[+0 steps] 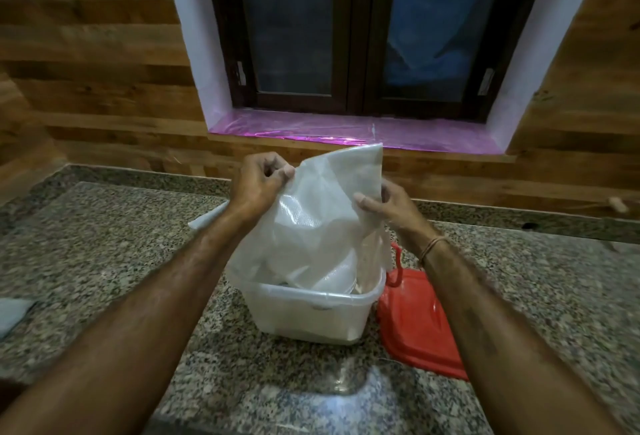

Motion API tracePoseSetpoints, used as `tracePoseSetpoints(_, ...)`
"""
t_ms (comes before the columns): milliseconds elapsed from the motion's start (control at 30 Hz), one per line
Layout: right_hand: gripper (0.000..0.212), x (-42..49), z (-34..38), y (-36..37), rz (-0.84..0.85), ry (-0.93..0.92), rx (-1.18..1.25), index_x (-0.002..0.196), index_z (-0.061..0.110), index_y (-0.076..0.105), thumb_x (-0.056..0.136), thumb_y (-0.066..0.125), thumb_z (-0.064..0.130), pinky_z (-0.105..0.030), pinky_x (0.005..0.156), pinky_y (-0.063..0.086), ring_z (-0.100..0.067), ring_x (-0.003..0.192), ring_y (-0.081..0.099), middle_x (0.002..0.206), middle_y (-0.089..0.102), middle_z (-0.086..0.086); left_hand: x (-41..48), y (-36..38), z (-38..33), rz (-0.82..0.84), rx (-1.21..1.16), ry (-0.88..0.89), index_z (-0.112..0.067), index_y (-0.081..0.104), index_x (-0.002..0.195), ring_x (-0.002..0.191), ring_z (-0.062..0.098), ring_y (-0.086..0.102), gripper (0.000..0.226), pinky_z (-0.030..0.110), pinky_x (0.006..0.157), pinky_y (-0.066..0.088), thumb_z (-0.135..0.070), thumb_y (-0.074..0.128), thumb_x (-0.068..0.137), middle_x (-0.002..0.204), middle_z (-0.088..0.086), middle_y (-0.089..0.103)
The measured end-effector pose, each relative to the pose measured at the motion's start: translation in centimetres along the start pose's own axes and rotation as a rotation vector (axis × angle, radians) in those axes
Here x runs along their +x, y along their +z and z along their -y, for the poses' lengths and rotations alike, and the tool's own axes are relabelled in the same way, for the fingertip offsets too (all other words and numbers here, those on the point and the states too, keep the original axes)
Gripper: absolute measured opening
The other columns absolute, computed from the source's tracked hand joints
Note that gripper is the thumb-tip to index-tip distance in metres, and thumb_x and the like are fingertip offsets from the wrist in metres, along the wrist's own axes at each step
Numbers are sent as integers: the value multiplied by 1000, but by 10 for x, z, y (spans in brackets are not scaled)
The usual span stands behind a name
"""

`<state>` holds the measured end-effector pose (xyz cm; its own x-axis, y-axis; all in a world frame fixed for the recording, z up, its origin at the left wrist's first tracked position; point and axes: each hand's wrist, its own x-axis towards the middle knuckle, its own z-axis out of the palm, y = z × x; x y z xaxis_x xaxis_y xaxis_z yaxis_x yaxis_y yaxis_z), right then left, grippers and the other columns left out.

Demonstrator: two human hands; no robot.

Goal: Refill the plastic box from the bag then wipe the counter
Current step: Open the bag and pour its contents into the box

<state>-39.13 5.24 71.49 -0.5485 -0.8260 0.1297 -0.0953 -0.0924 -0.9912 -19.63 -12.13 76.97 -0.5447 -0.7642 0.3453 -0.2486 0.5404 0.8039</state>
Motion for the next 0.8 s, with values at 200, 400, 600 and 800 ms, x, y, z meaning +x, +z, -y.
tracePoseSetpoints(200, 31, -12, -18, 3, -93, -45, -133, 124, 13, 73, 93, 75, 12, -44, 87, 65, -26, 107, 76, 116, 79, -5, 3, 0, 17, -68, -113, -32, -18, 67, 73, 67, 9, 59, 19, 34, 70, 51, -30, 67, 87, 70, -3, 67)
tracePoseSetpoints(400, 20, -14, -11, 4, -68, 11, -365, 110, 14, 79, 90, 79, 18, -37, 81, 66, -21, 97, 78, 106, 80, 0, 1, 4, 4, -137, 76, 50, -21, 69, 77, 73, 15, 65, 16, 40, 70, 55, -32, 70, 88, 74, -5, 69)
tracePoseSetpoints(600, 29, -12, -12, 15, -99, 47, -82, 125, 14, 73, 96, 73, 17, -37, 84, 64, -18, 102, 76, 114, 78, -2, 4, 2, -6, -70, 136, 149, -22, 69, 79, 71, 7, 61, 15, 29, 63, 47, -34, 74, 86, 73, -11, 67)
tracePoseSetpoints(800, 26, -5, -22, 16, -291, 59, 112, 125, 4, 71, 101, 65, 10, -37, 77, 64, -26, 99, 77, 108, 80, -8, -4, -61, 38, -32, 374, -9, -30, 65, 101, 84, 13, 66, 40, 31, 70, 52, -62, 75, 78, 97, -14, 69)
